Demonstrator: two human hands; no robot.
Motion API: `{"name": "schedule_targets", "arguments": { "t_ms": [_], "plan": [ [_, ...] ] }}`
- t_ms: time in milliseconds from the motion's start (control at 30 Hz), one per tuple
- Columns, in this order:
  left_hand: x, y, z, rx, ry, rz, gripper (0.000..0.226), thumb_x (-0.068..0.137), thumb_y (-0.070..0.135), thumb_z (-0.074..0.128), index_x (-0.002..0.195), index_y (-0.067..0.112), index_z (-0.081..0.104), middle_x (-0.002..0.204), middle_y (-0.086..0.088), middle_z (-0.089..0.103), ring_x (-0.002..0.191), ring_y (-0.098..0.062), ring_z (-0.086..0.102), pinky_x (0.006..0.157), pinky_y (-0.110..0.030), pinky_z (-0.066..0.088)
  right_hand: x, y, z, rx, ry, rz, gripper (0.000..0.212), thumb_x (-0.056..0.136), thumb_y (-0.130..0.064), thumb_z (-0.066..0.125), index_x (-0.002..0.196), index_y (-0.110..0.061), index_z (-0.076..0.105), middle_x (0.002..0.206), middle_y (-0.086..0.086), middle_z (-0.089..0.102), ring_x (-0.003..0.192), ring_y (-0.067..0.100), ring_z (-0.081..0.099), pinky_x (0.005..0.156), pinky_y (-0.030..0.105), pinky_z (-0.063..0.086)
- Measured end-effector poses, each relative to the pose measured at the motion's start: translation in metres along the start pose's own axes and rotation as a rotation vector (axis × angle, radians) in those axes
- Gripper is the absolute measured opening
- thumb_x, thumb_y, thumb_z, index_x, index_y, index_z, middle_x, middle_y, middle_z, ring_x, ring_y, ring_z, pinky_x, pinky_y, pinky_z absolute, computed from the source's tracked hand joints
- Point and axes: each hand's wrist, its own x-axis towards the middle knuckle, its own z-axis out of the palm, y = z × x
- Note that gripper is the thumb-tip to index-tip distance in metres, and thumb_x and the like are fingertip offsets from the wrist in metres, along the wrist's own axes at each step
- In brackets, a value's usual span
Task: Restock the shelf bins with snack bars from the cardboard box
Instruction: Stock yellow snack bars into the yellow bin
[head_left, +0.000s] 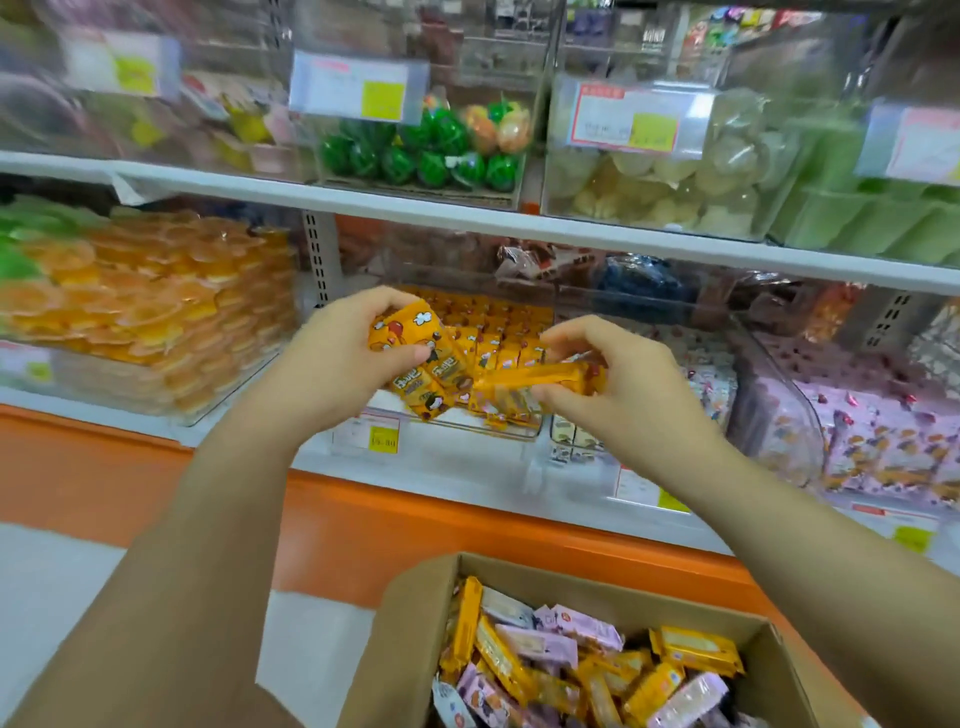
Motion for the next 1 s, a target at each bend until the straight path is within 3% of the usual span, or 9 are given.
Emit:
{"name": "schedule_targets", "arguments": {
  "t_ms": [200,367,467,600,733,900,967,1000],
  "plan": [
    [0.05,-0.044,-0.004,0.264,0.026,-0.014,0.041,0.087,0.018,0.068,0.126,0.021,0.057,0.124,-0.003,0.057,0.108,-0.019,0.053,0.087,-0.028,0.04,0.054,0.002,0.067,-0.07,-0.02,-0.013,0.047,0.078,-0.019,0.076,0.121,-0.021,0.056,0.118,-0.005,0.057,0.102,0.005,0.048,0.083,0.011,0.032],
    [0.094,-0.079,0.012,0.502,-0.237,-0.035,0.049,0.089,0.023,0.065,0.135,0.021,0.05,0.133,-0.003,0.054,0.116,-0.02,0.052,0.086,-0.026,0.04,0.095,0.02,0.12,-0.103,-0.145,0.035,0.058,0.077,-0.017,0.076,0.129,-0.021,0.05,0.127,-0.002,0.05,0.12,0.016,0.046,0.089,0.015,0.032],
    [0.116,-0.09,0.032,0.733,-0.399,0.021,0.043,0.089,0.028,0.064,0.13,0.022,0.054,0.124,-0.005,0.06,0.116,-0.023,0.053,0.084,-0.028,0.034,0.114,0.031,0.149,-0.105,-0.2,0.054,0.06,0.073,-0.011,0.074,0.127,-0.019,0.049,0.123,0.001,0.052,0.114,0.019,0.05,0.089,0.023,0.038],
    [0.137,-0.108,0.051,0.762,-0.483,0.044,0.033,0.091,0.016,0.061,0.124,0.016,0.057,0.112,-0.008,0.064,0.109,-0.025,0.057,0.091,-0.034,0.037,0.135,0.041,0.173,-0.073,-0.244,0.089,0.056,0.071,-0.002,0.07,0.122,-0.019,0.052,0.113,0.005,0.063,0.101,0.022,0.057,0.074,0.027,0.041],
    [0.153,-0.122,0.052,0.901,-0.43,0.114,0.032,0.091,0.015,0.06,0.123,0.014,0.056,0.115,-0.008,0.061,0.108,-0.026,0.057,0.089,-0.035,0.04,0.144,0.045,0.185,-0.089,-0.219,0.043,0.06,0.077,-0.006,0.071,0.131,-0.017,0.048,0.124,0.003,0.059,0.112,0.019,0.054,0.076,0.016,0.033],
    [0.148,-0.123,0.05,1.143,-0.243,0.315,0.044,0.091,0.004,0.055,0.133,0.014,0.044,0.121,-0.005,0.049,0.107,-0.025,0.055,0.069,-0.032,0.028,0.152,0.042,0.188,-0.074,-0.186,0.0,0.056,0.08,-0.011,0.072,0.129,-0.017,0.045,0.118,0.004,0.057,0.102,0.019,0.052,0.077,0.028,0.04],
    [0.146,-0.124,0.046,1.141,-0.215,0.368,0.05,0.09,0.006,0.058,0.135,0.015,0.04,0.121,-0.004,0.048,0.107,-0.025,0.055,0.07,-0.033,0.038,0.152,0.041,0.187,-0.126,-0.187,0.002,0.059,0.081,-0.016,0.072,0.131,-0.019,0.042,0.117,0.005,0.055,0.107,0.023,0.05,0.079,0.033,0.043],
    [0.146,-0.125,0.042,1.158,-0.212,0.39,0.052,0.089,0.009,0.059,0.136,0.017,0.039,0.122,-0.003,0.048,0.109,-0.025,0.055,0.08,-0.037,0.043,0.152,0.04,0.187,-0.181,-0.185,0.007,0.061,0.081,-0.021,0.072,0.133,-0.021,0.04,0.116,0.005,0.054,0.109,0.024,0.049,0.079,0.035,0.045]
  ]
}}
